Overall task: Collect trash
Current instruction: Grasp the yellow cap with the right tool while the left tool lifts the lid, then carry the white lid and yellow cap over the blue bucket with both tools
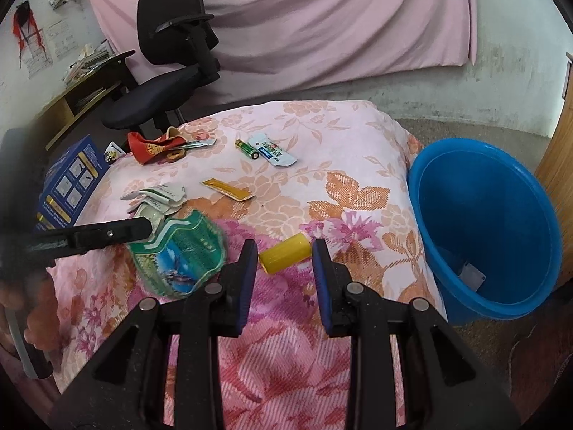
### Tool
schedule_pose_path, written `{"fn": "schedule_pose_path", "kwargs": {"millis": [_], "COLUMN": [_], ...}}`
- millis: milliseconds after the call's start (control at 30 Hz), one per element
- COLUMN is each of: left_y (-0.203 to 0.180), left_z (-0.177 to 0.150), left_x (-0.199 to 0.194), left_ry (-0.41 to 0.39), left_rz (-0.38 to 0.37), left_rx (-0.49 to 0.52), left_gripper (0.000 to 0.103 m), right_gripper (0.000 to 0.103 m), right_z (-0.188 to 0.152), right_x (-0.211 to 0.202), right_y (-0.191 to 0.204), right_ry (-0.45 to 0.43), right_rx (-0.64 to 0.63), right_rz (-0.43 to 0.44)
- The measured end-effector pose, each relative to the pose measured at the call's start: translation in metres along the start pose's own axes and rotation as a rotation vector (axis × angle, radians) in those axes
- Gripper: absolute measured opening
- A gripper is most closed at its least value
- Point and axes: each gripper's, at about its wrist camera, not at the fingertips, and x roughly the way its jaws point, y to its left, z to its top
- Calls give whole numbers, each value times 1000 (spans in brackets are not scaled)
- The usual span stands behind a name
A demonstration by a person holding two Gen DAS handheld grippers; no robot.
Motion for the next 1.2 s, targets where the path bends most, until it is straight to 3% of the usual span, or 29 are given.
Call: {"fn": "schedule_pose_path", "kwargs": {"millis": [200,333,567,733,900,1067,1200], "left_y": [-5,-18,-53,-93,-141,-180,-209], "left_z": [-8,-27,-56,-61,-58,-47,-33], "left_x": [-8,-23,-60,-84,-99,-95,-82], "left_ry": [-11,-71,-330,-535,-723,-838,-871], "left_rz": [16,60,107,123,85,44,3], "left_rx": [6,43,131,230,343,422,504], "left_gripper": [12,11,10,11,11,11,11], "right_gripper": [59,59,58,58,59,59,59], "right_z": [-15,-20,-28,-33,-30,-20,-16], "right_x": [-8,-24,-70,-108,-145,-170,-173], "right_y": [7,6,-3,-5,-19,-34,-49], "right_ry": [-16,-98,-343,-555,-771,-938,-985], "right_rx": [-23,-20,-16,-80,-91,-111,-105], "right_rz": [5,22,91,22,-65,-191,-258]}}
